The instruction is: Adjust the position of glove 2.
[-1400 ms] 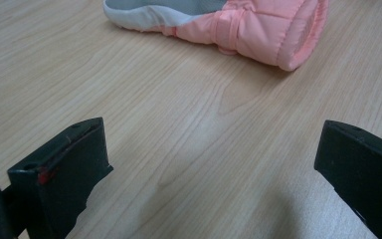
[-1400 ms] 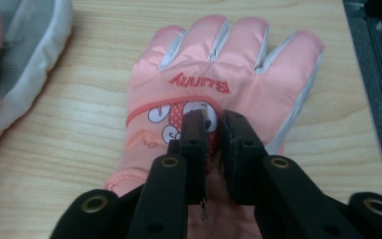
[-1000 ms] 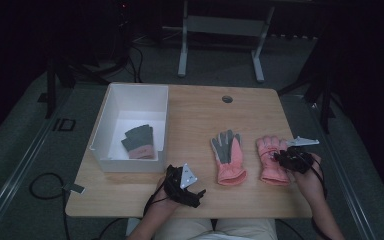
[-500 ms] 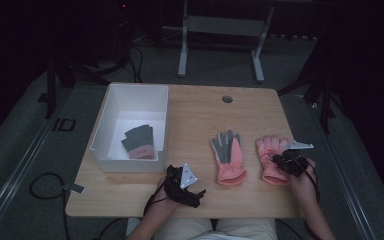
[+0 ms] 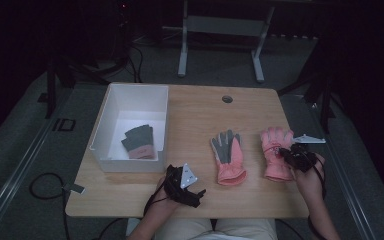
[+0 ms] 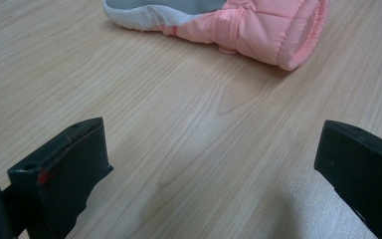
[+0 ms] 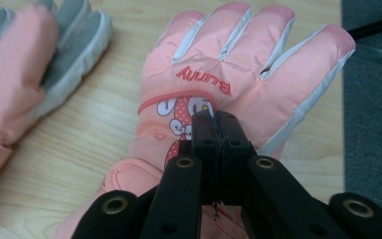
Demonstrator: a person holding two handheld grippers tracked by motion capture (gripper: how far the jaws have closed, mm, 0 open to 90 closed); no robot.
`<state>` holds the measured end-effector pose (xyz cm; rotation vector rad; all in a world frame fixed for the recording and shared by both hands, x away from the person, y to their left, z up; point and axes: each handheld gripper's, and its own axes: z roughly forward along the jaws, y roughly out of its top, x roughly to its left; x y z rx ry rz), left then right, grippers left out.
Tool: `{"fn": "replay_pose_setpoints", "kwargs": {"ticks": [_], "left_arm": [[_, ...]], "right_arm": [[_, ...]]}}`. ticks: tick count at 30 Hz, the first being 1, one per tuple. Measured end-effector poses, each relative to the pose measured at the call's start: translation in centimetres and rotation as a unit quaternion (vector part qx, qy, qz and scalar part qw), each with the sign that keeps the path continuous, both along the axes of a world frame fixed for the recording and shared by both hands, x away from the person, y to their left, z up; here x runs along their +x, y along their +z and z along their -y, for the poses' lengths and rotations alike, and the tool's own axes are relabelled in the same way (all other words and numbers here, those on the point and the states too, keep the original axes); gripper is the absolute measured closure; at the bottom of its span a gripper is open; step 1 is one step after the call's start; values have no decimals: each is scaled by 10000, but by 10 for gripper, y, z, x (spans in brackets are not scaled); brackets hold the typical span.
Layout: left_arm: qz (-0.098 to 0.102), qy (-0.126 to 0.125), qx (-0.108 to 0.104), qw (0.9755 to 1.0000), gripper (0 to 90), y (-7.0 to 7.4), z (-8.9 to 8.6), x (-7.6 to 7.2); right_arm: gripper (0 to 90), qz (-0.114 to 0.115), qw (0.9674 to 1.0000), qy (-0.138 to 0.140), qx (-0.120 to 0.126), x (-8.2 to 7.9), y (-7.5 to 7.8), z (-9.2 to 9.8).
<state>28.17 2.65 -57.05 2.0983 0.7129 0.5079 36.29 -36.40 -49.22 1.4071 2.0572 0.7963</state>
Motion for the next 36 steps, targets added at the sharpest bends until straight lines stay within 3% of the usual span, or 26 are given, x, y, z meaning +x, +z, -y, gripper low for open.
{"fn": "replay_pose_setpoints", "kwargs": {"ticks": [8, 20, 29, 36], "left_arm": [[-18, 6, 32, 10000, 3, 0, -1, 1], [-3, 26, 36, 10000, 3, 0, -1, 0], [1, 59, 9, 10000, 3, 1, -3, 0], [5, 50, 28, 10000, 3, 1, -2, 0]], "right_arm": [[884, 209, 9998, -56, -44, -6, 27, -16], [883, 468, 9987, 200, -26, -12, 63, -66], [883, 430, 9978, 492, 97, -15, 65, -112], [882, 311, 9981, 487, 195, -20, 58, -139]]}}
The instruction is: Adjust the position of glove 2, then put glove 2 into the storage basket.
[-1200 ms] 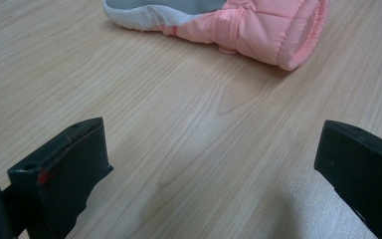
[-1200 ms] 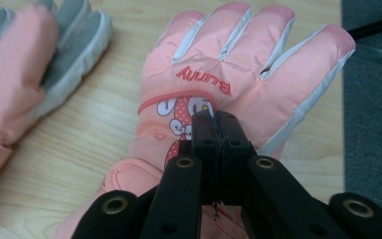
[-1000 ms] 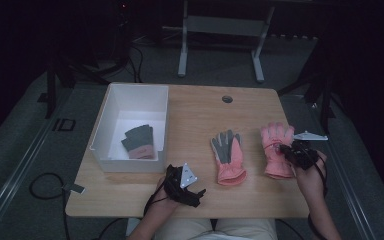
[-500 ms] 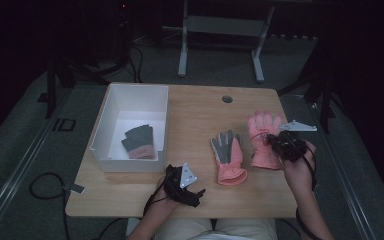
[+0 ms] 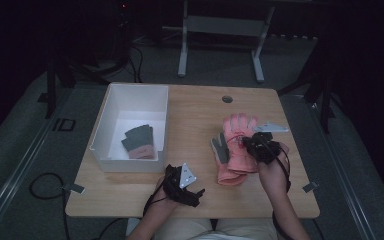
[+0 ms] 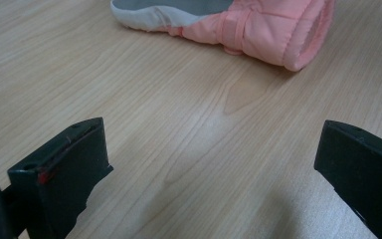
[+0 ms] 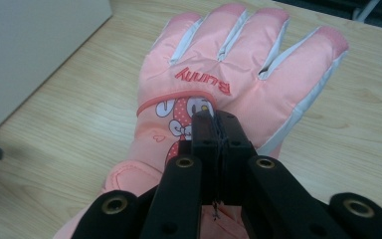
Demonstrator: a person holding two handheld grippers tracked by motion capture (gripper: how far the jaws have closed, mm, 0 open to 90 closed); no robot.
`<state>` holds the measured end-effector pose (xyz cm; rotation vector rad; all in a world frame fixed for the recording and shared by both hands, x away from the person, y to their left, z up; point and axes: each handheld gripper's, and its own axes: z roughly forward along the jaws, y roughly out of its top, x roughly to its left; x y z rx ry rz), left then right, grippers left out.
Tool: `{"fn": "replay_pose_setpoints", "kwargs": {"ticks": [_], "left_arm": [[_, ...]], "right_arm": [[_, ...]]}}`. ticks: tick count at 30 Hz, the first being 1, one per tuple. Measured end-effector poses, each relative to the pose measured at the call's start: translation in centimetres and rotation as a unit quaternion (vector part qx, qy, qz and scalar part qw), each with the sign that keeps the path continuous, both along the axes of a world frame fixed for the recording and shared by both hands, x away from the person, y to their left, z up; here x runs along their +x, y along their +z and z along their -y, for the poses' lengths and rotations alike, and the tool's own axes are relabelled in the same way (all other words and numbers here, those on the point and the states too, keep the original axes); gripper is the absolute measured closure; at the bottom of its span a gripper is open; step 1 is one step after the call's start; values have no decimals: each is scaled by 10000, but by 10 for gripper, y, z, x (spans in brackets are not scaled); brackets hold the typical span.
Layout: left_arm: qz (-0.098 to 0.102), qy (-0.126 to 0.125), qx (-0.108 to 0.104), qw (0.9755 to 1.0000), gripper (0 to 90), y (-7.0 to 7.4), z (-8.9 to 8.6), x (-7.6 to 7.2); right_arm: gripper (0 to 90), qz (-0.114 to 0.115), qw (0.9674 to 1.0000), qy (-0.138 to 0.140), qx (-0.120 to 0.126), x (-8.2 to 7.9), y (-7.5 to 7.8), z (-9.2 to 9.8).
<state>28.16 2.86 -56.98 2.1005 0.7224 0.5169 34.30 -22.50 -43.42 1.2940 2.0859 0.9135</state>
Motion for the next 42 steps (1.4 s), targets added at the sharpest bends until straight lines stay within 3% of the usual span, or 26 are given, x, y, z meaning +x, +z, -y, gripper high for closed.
{"fn": "replay_pose_setpoints", "kwargs": {"ticks": [7, 17, 23, 26, 34, 37, 42], "left_arm": [[8, -10, -7, 10000, 3, 1, -1, -1], [2, -14, -20, 10000, 3, 1, -1, -1], [-10, -26, -7, 10000, 3, 0, 0, 0], [124, -89, 21, 9999, 3, 0, 1, -1], [42, -135, -72, 9999, 3, 1, 0, 0], [116, -153, -228, 9996, 3, 4, -1, -1], [220, -202, -309, 9991, 3, 9, -1, -3]], "right_arm": [[882, -133, 9998, 39, -167, -2, -15, -21], [878, -464, 9983, -107, -349, 8, -51, -20], [869, -561, 9982, -43, -225, 14, -65, -17], [865, -596, 9980, 16, -195, 17, -70, -17], [769, -502, 9985, 217, -92, 16, -61, -14], [688, -418, 9986, 326, 81, 12, -51, -9], [631, -225, 9987, 450, 111, 6, -38, 2]]}}
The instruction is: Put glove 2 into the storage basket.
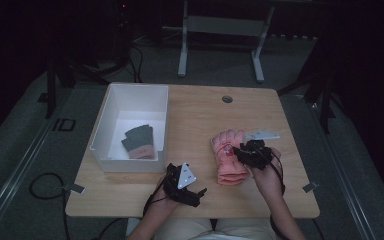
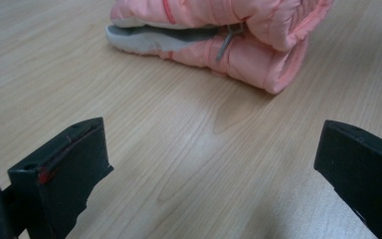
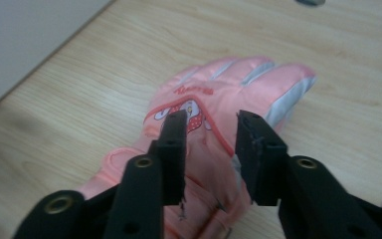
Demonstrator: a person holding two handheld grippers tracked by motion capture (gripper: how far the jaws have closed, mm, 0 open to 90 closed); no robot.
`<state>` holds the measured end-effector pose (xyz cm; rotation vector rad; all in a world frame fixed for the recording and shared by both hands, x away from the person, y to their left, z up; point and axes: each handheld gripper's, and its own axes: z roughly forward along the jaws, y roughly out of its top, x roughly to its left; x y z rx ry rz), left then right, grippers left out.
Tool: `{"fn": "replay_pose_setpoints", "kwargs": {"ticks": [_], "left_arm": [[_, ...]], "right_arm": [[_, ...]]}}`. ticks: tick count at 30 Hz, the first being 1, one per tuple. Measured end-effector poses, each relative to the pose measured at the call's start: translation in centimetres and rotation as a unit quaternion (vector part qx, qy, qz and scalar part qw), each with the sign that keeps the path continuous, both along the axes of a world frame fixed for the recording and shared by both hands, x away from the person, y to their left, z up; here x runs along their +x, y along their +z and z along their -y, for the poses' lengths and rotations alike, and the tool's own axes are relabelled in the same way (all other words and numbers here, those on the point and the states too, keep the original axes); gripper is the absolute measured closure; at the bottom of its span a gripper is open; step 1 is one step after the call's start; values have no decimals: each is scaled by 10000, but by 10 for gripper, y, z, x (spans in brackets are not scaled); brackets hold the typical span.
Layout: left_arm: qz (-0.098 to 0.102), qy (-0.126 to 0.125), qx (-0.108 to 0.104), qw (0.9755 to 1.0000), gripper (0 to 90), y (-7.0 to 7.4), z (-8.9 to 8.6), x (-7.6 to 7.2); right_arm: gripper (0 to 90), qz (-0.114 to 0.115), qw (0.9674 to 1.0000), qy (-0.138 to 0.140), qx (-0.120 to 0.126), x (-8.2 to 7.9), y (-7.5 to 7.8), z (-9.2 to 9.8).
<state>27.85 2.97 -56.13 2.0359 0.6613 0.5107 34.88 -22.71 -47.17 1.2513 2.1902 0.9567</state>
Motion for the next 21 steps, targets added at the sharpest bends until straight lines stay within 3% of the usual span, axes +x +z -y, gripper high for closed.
{"fn": "replay_pose_setpoints", "kwargs": {"ticks": [2, 7, 10, 12, 14, 16, 18, 21], "left_arm": [[2, -53, -33, 10000, 4, 1, 1, -2], [-50, -200, 138, 9997, 24, 1, 7, -2], [-26, -217, 62, 9997, 25, 7, 9, -1], [-32, -213, -11, 9998, 25, 14, 11, 1], [-19, -192, 49, 9998, 28, 18, 14, 2], [-134, -265, 92, 9995, 35, 23, 18, 4], [-317, -443, 8, 9985, 35, 28, 22, 7], [-514, -591, -104, 9969, 36, 34, 27, 13]], "right_arm": [[596, 135, 9999, 77, 47, -5, 7, 11], [495, 130, 9994, 287, 175, -8, 12, 33], [353, 142, 9993, 297, 167, -6, 13, 44], [263, 129, 9988, 352, 308, -6, 14, 52], [212, 135, 9983, 384, 410, -6, 15, 57], [167, 207, 9978, 379, 499, -8, 14, 66], [152, 253, 9980, 398, 431, -9, 12, 70], [152, 269, 9969, 512, 539, -11, 8, 78]]}}
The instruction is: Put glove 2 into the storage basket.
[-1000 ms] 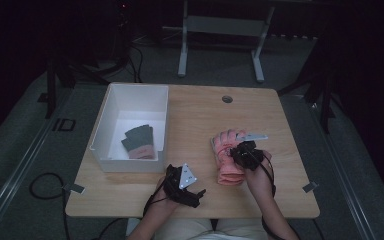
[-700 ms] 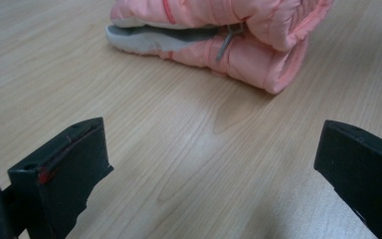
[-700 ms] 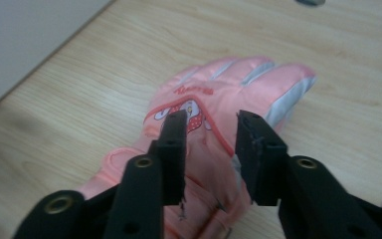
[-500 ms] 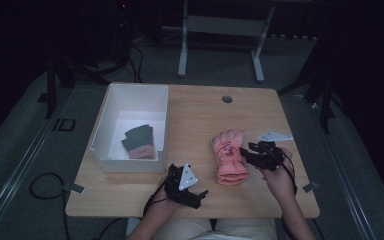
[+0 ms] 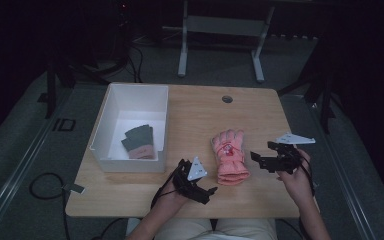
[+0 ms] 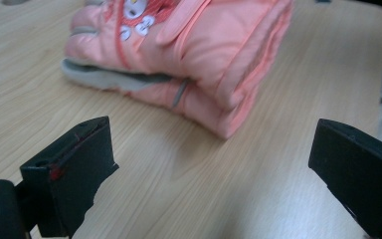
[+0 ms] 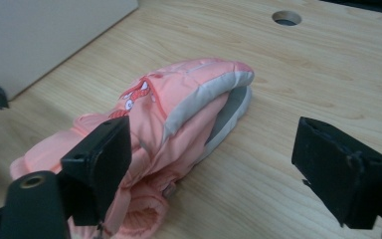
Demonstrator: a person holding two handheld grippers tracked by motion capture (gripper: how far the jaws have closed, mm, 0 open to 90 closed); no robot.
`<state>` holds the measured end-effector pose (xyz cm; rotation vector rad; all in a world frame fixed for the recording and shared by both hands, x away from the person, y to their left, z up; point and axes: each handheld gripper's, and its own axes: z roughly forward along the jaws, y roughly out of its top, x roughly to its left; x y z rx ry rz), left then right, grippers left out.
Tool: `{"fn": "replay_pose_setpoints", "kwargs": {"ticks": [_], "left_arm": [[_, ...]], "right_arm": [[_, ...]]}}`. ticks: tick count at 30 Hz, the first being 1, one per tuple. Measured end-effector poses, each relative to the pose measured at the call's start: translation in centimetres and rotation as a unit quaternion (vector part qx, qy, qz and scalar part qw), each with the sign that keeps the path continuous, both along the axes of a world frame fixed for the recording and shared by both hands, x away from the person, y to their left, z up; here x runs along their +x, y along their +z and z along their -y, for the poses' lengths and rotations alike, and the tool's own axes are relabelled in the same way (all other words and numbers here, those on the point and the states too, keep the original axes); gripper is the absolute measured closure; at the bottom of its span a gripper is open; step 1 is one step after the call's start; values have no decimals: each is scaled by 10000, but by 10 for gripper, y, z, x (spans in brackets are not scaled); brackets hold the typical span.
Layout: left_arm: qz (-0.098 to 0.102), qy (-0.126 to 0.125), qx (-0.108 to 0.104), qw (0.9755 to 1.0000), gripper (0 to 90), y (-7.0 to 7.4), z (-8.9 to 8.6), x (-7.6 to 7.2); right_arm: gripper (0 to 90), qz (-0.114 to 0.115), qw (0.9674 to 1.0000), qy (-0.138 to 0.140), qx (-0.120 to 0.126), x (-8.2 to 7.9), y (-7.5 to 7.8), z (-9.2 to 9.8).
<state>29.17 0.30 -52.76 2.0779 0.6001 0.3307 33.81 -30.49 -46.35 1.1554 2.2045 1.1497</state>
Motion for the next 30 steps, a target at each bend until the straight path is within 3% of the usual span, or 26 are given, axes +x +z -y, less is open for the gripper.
{"fn": "replay_pose_setpoints", "kwargs": {"ticks": [4, 6, 8, 13, 16, 18, 19, 20, 22, 23, 27, 30], "left_arm": [[10, -21, -81, 10000, 40, 8, 5, 11], [32, -50, -55, 10000, 40, 12, 8, 16], [-27, -88, -63, 9999, 40, 16, 10, 24], [-135, -106, -150, 9997, 41, 26, 15, 42], [-187, -132, -157, 9996, 46, 30, 20, 51], [-219, -146, -158, 9995, 51, 32, 23, 58], [-222, -124, -142, 9996, 60, 33, 24, 61], [-272, -147, -139, 9994, 65, 33, 25, 65], [-288, -77, -161, 9994, 66, 36, 28, 71], [-285, -64, -164, 9994, 137, 37, 28, 72], [-250, 72, -24, 9997, 146, 41, 34, 83], [-323, 163, -31, 9993, 152, 41, 34, 88]], "right_arm": [[141, -53, 9999, 56, -79, -1, -4, 6], [141, -405, 9991, 91, 30, -1, -4, 9], [131, -341, 9994, 94, 7, -2, -5, 10], [114, -280, 9991, 229, 214, -3, -3, 7], [277, -221, 9994, 231, 138, -1, -2, 5], [440, -187, 9995, 205, 140, 2, -2, 4], [465, -163, 9995, 219, 139, 4, -1, 3], [556, -129, 9997, 197, 102, 6, -1, 1], [609, -174, 9997, 179, 87, 9, -1, -1], [649, -195, 9995, 219, 78, 14, 0, -7], [676, -168, 9995, 262, 5, 23, 1, -22], [641, -179, 9994, 301, 4, 32, -3, -36]]}}
